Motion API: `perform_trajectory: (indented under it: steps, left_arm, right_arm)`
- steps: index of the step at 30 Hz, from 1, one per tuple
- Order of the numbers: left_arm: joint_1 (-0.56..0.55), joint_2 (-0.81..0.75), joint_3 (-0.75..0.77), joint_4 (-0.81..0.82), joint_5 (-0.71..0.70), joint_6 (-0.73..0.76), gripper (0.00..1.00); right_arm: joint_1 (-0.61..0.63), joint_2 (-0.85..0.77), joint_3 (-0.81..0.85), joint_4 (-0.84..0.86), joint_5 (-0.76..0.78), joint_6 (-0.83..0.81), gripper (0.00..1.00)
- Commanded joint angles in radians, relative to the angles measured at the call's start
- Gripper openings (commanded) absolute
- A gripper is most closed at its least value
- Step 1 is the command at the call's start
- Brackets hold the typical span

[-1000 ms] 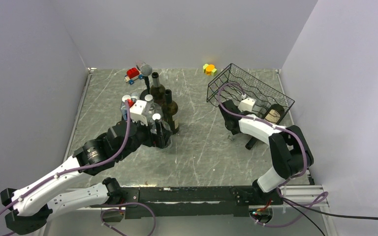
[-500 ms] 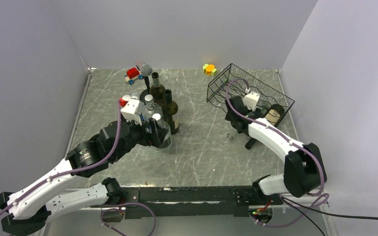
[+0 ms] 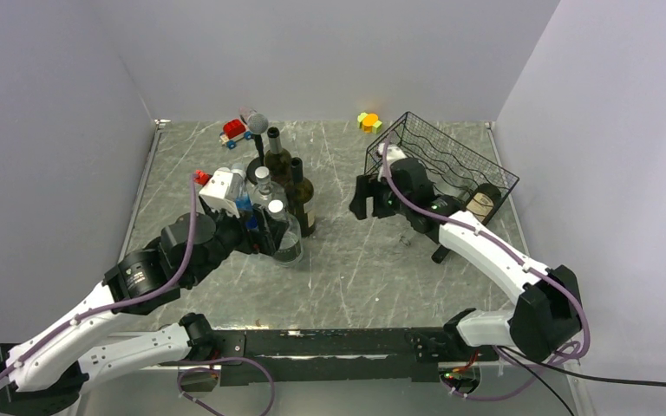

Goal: Put the wine bottle on the wine rack

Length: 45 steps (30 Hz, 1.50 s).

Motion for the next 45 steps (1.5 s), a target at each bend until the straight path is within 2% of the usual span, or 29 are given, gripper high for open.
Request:
perform_trajectory:
  steps: [1, 6, 9, 16, 23, 29, 31, 33, 34, 40, 45]
  left_arm:
    - [-0.002, -0.019, 0.051, -0.018, -0.034, 0.007, 0.99]
    - [-0.002, -0.038, 0.073, -0.040, -0.056, 0.010, 0.99]
    - [-0.002, -0.046, 0.091, -0.053, -0.062, 0.014, 0.99]
    - [-0.002, -0.064, 0.114, -0.076, -0.077, 0.017, 0.99]
    - [-0.002, -0.071, 0.104, -0.073, -0.073, 0.013, 0.99]
    - [-0.002, -0.065, 0.097, -0.081, -0.065, -0.003, 0.99]
    - [-0.002, -0.067, 0.088, -0.076, -0.059, -0.008, 0.99]
    - [-0.002, -0.069, 0.077, -0.072, -0.056, -0.016, 0.99]
    - [-0.002, -0.070, 0.076, -0.071, -0.055, -0.019, 0.99]
    - [-0.002, -0.060, 0.055, -0.027, -0.013, -0.003, 0.99]
    - [-0.002, -0.026, 0.036, 0.046, 0.054, 0.029, 0.99]
  right_arm:
    - [0.096, -0.020, 0.074, 0.151, -0.238, -0.131, 0.85]
    - [0.209, 0.015, 0.132, 0.222, -0.202, -0.174, 0.83]
    - [0.272, 0.046, 0.213, 0.216, -0.109, -0.214, 0.81]
    - [0.313, 0.157, 0.358, 0.240, 0.026, -0.223, 0.79]
    - [0.335, 0.294, 0.450, 0.273, 0.120, -0.232, 0.68]
    - [0.347, 0.385, 0.541, 0.212, 0.114, -0.226, 0.49]
    - [0.352, 0.387, 0.538, 0.215, 0.134, -0.226, 0.35]
    - [0.357, 0.372, 0.525, 0.213, 0.180, -0.228, 0.07]
    - [0.360, 0.356, 0.515, 0.215, 0.214, -0.228, 0.00]
    - [0.360, 0.232, 0.494, 0.168, 0.342, -0.249, 0.00]
    - [0.360, 0.140, 0.534, 0.055, 0.339, -0.239, 0.00]
